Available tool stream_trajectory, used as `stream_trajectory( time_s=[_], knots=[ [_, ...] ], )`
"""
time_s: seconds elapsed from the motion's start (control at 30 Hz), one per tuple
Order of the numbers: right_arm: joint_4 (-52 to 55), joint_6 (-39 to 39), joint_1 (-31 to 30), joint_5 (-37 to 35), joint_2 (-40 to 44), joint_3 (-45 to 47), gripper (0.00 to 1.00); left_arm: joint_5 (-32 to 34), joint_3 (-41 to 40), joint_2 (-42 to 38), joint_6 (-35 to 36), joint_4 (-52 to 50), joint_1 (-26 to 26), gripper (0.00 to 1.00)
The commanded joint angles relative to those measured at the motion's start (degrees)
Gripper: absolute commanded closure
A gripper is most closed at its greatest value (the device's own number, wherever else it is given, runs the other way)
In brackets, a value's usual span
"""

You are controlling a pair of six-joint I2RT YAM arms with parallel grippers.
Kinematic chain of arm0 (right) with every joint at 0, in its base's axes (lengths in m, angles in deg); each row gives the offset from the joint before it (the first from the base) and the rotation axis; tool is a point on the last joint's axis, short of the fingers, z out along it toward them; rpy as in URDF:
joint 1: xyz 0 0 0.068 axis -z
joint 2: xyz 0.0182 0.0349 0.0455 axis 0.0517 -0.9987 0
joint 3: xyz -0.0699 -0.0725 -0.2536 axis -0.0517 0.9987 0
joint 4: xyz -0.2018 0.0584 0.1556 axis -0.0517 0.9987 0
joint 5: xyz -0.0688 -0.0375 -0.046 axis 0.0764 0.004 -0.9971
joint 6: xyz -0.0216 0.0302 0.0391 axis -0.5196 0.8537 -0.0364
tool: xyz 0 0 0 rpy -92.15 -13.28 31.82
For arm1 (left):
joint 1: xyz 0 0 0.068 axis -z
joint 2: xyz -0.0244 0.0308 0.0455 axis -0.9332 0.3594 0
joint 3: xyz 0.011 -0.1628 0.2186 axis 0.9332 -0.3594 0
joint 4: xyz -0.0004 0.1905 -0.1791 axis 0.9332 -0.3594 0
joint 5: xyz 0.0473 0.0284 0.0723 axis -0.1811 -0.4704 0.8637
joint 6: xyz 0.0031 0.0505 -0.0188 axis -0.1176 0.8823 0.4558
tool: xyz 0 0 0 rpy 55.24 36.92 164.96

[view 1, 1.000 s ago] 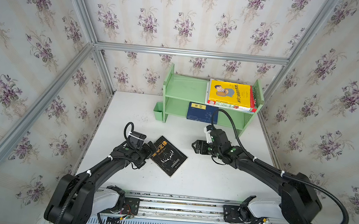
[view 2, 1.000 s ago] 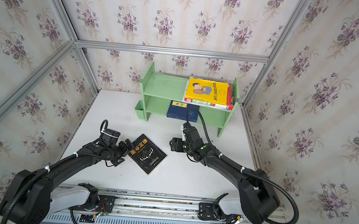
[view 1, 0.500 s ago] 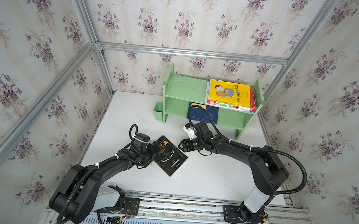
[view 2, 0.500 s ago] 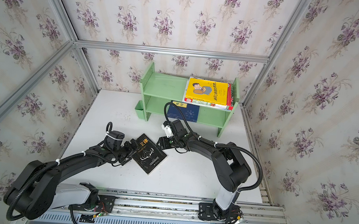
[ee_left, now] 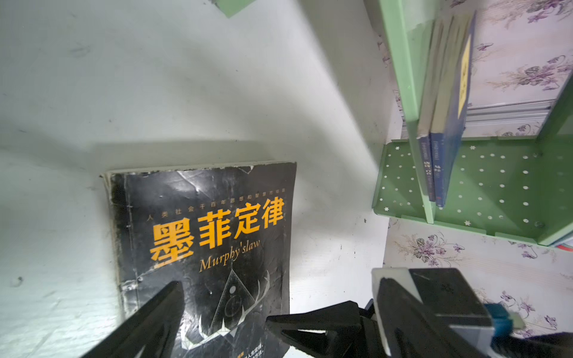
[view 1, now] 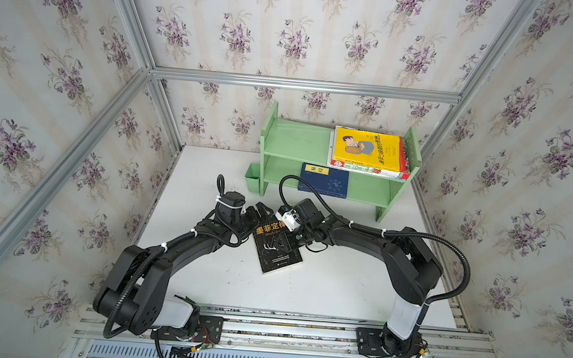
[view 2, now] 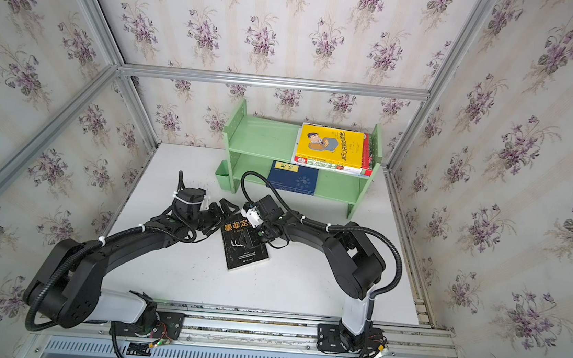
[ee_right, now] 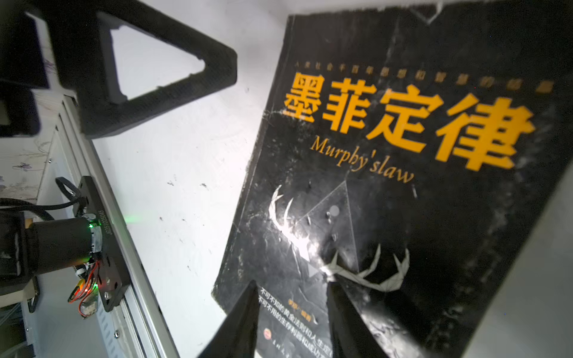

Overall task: Stacking books/files
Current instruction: Rotate the book at the center of the table, then pick up the book at the center of the table.

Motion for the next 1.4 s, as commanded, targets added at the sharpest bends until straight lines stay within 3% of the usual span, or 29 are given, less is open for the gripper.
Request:
stream_trajectory(
  time_s=[0.0, 0.2, 0.4, 0.73, 0.9, 1.07, 1.27, 1.37],
  knots=[
    [0.4, 1.7, 0.0, -4.6, 1.4, 1.2, 0.6, 0.6, -1.8, -1.6, 1.8, -4.5, -0.2, 0.01],
    [0.3, 5.5, 0.2, -8.8, 0.4, 1.1, 0.63, -1.2, -8.0, -3.2, 1.4, -6.3, 0.1, 0.03],
    [1.8, 9.7, 0.2, -16.5, -1.6, 0.3, 0.67, -1.9, -9.3, -1.5, 0.6, -6.6, 0.9, 0.03],
    [6.6, 11.3, 0.2, -25.2, -3.8, -1.8, 0.57, -2.0, -6.5, 3.4, -0.7, -6.6, 4.1, 0.03],
    [7.1, 10.9, 0.2, -23.3, -6.9, -2.4, 0.59, -1.7, -5.3, 5.7, -2.0, -6.8, 4.9, 0.03],
    [3.0, 8.6, 0.2, -12.1, -10.2, -2.2, 0.66, -3.1, -4.0, 7.0, -1.0, -4.5, 5.5, 0.03],
    [1.2, 7.4, 0.1, -3.1, -13.4, -2.4, 0.71, -4.3, -7.5, 0.8, -4.6, 11.6, 5.4, 0.05],
    [0.9, 7.0, 0.1, -2.2, -13.3, -1.9, 0.72, -2.5, -8.9, -2.9, -6.2, 16.3, 5.4, 0.07]
  ],
)
